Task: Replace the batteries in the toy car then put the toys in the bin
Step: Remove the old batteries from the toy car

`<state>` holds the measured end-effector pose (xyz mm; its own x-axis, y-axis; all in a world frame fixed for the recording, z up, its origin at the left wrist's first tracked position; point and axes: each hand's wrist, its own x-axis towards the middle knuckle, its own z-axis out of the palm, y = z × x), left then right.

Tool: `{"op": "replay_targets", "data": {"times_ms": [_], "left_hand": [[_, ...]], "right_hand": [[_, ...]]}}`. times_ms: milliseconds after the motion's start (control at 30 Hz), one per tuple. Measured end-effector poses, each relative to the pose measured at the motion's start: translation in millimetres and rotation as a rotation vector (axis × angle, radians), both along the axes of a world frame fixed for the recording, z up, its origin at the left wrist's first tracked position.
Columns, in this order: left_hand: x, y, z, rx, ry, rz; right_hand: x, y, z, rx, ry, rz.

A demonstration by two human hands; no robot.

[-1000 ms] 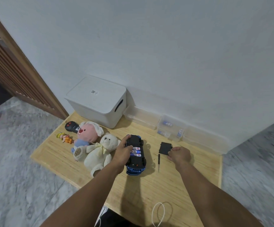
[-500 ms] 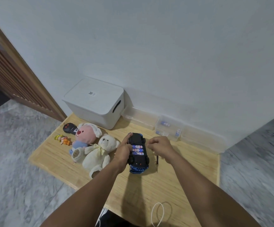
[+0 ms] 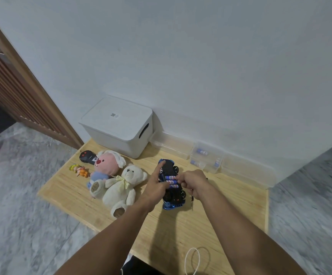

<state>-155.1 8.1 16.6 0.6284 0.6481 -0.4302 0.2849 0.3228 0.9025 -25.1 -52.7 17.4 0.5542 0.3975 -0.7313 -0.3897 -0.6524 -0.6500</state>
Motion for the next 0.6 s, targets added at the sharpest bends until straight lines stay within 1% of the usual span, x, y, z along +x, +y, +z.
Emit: {"op": "replay_targets", "data": {"times_ms": [167,267,467,533,600], "left_hand": [[-0.2,1.4,1.5,-0.055,0.008,-0.042],[-0.4,4.0,-1.2,-0.052,0.020,-0.046],[-3.4,5.2,-3.4,-0.059,0.039,-0.047],[-2.1,3.9,-3.6,-0.059,0.031,-0.041],[-1.4,3.7,-3.7,-0.058,0.018,-0.026]], "right_hand": [[3.4,-5.0,0.1,0.006,0.065,-0.057],[1.8,-5.8,0.2,0.038,0.069,-0.083],[-4.0,-5.8,1.4,0.202,-0.048,-0.087],[-6.4,-4.7,1.1,0.214,-0.116,-0.082],[-7.1,-3.1,-1.3,0.220,-0.155,-0.129]]}}
